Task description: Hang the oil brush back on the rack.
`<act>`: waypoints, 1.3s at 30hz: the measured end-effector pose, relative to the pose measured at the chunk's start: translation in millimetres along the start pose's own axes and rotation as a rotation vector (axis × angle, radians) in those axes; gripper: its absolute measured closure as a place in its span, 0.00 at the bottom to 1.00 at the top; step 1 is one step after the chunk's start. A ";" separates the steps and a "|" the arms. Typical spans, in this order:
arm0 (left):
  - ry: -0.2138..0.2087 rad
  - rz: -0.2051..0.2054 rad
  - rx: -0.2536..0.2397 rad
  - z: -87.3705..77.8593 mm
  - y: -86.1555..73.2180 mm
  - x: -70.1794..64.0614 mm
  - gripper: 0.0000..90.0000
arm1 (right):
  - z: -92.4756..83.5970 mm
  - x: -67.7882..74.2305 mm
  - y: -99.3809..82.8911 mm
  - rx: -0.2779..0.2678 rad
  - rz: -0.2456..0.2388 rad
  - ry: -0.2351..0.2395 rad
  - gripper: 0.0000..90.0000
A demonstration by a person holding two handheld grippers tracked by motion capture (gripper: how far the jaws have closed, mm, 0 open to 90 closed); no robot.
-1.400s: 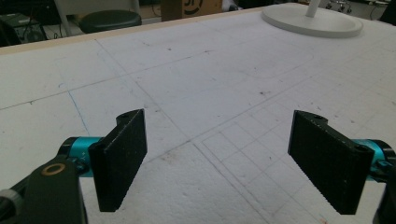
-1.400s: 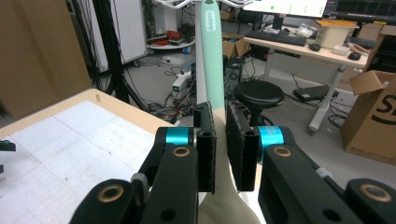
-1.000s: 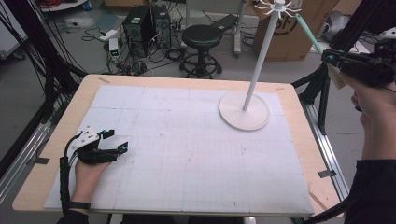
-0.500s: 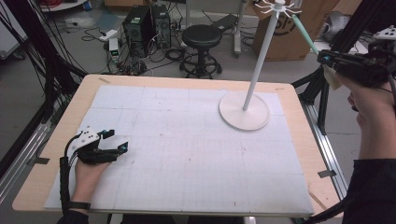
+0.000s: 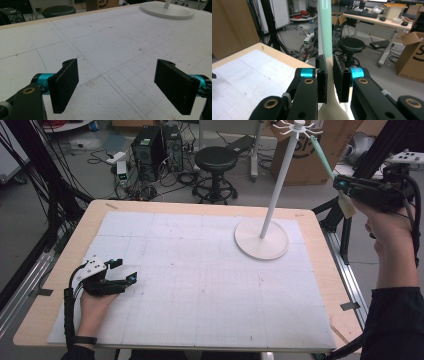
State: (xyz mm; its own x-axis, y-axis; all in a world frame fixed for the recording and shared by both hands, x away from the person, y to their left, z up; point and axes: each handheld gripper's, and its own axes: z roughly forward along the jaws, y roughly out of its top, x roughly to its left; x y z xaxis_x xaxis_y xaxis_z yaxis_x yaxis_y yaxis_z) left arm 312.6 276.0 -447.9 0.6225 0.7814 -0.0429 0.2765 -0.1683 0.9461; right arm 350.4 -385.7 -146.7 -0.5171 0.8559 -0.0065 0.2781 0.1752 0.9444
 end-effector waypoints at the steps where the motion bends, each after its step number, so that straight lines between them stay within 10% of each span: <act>1: 0.000 0.000 0.000 0.0 0.0 0.0 0.22 | 1.9 0.2 -0.5 0.008 -0.002 0.003 0.91; 14: -0.002 0.001 0.001 -0.1 0.0 0.1 0.22 | 18.6 11.6 -27.2 0.060 -0.030 0.122 0.62; 29: -0.002 -0.002 0.001 -0.1 0.1 0.3 0.22 | 44.7 42.5 -135.2 0.089 -0.029 0.334 0.35; 39: -0.002 -0.003 0.000 0.0 0.0 0.3 0.22 | 56.9 56.3 -202.7 0.087 -0.032 0.366 0.25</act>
State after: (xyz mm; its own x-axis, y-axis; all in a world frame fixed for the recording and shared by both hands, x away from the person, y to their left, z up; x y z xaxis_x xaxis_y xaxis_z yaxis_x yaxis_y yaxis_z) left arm 312.8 276.2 -447.9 0.6230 0.7808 -0.0464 0.2784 -0.1660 0.9460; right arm 311.0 -345.4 -357.2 -0.7774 0.6215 0.0970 0.3164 0.2530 0.9143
